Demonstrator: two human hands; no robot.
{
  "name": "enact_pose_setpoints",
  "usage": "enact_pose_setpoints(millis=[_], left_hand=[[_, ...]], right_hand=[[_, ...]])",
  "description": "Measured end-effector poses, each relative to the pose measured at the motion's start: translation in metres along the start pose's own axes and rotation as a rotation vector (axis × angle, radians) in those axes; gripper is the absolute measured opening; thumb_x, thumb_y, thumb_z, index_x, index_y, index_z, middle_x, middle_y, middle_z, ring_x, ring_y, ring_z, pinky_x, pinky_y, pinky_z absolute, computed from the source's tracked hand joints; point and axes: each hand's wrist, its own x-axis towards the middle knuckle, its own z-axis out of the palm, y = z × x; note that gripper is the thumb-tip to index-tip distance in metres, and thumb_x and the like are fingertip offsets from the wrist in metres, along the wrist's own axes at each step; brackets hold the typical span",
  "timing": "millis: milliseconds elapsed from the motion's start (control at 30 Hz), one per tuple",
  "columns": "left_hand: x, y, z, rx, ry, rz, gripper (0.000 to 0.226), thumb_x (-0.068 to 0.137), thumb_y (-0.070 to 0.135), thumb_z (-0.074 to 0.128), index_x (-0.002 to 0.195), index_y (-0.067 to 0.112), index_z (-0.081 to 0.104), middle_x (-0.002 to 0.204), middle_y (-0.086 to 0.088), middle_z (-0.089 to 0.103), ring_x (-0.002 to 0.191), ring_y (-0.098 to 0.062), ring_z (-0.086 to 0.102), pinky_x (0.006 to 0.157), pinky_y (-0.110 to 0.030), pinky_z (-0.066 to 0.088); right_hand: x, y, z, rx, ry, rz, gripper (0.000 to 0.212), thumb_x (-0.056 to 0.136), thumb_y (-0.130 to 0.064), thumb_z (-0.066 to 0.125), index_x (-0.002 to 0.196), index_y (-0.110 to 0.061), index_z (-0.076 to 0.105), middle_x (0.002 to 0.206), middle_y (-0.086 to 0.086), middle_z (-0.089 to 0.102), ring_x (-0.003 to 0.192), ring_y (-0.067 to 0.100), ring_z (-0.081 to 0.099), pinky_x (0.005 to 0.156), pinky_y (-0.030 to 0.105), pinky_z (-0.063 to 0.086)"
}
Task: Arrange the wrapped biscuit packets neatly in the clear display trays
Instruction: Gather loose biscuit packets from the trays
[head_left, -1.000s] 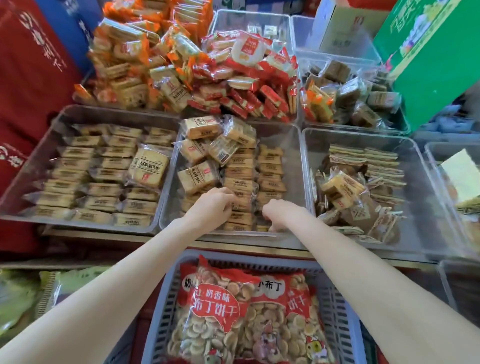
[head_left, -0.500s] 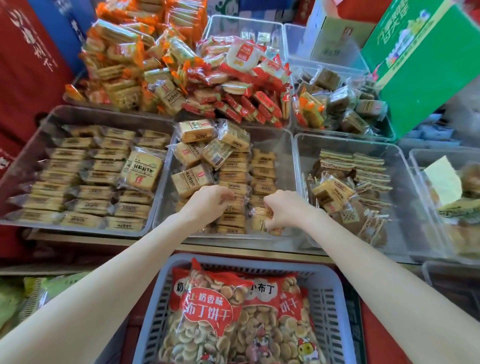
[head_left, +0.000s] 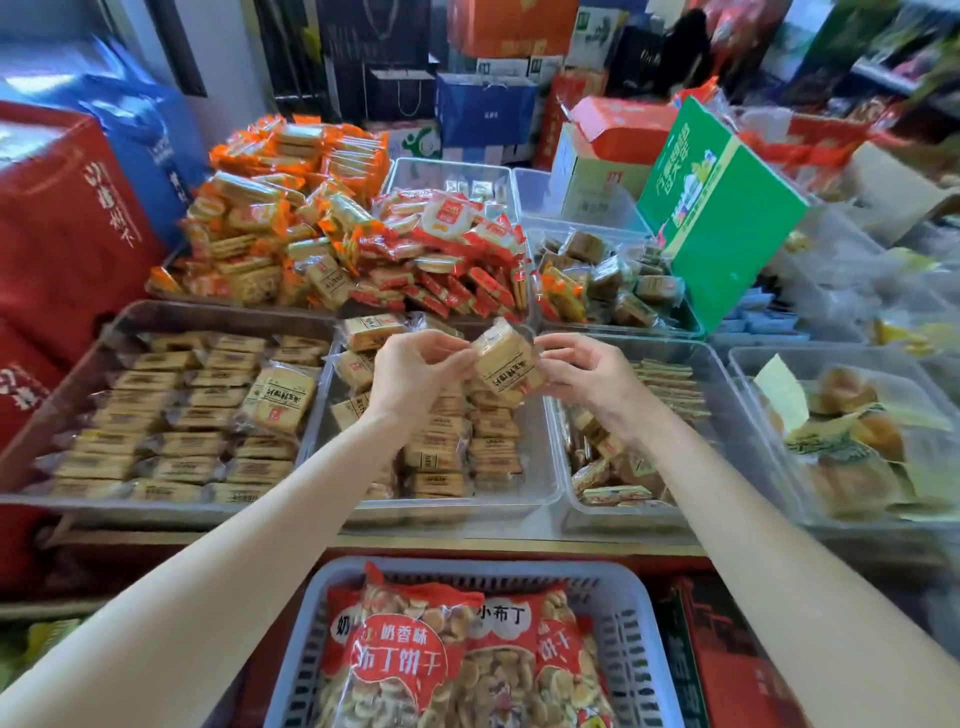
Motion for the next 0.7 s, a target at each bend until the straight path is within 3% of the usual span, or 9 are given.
enact_pose_setpoints(millis=[67,167,333,533,700], left_hand=[[0.0,0.005,-0.005,-0.049,0.041,0.008,0.011,0.08,0.01,0.072,0.074,0.018,0.069,0.078,-0.006,0.072,0.069,-0.011,0.07,0.071,-0.025,0.057],[0.002,0.011,-0.01,-0.057,0.057,0.012,0.014,0.083,0.009,0.068,0.073,0.018,0.069,0.077,-0.005,0.072,0.073,-0.018,0.071,0.078,-0.035,0.057],[-0.002,0.025,-0.013,-0.064,0.058,0.072,0.015,0.088,0.009,0.063,0.076,0.015,0.069,0.079,-0.007,0.072,0.068,-0.013,0.071,0.07,-0.029,0.058],[-0.006,0.041,-0.018,-0.234,0.019,0.017,0.013,0.093,0.006,0.055,0.086,0.005,0.066,0.079,-0.005,0.07,0.064,-0.008,0.07,0.061,-0.014,0.053],[-0.005,0.042,-0.026,-0.297,-0.158,-0.068,0.013,0.093,0.007,0.053,0.088,0.003,0.064,0.069,-0.003,0.071,0.061,-0.006,0.068,0.059,-0.014,0.054]], right_hand=[[-0.004,-0.007,0.0,0.194,0.06,0.016,0.017,0.085,0.0,0.062,0.1,-0.008,0.064,0.094,0.008,0.069,0.083,0.016,0.068,0.081,0.023,0.056],[-0.008,-0.018,0.003,0.239,0.107,0.011,0.015,0.082,0.004,0.064,0.094,-0.004,0.066,0.082,0.004,0.073,0.077,0.013,0.068,0.081,0.022,0.054],[-0.012,-0.039,0.014,0.34,0.212,-0.011,0.006,0.081,0.002,0.064,0.083,-0.003,0.063,0.067,0.002,0.072,0.064,0.012,0.068,0.066,0.02,0.057],[-0.012,-0.05,0.022,0.237,0.287,-0.028,0.011,0.09,-0.002,0.058,0.081,-0.008,0.056,0.073,0.006,0.069,0.058,0.012,0.068,0.055,0.022,0.056],[-0.008,-0.055,0.023,-0.119,0.39,-0.175,0.021,0.095,-0.007,0.054,0.078,-0.018,0.051,0.081,0.008,0.066,0.058,0.02,0.062,0.043,0.026,0.045]])
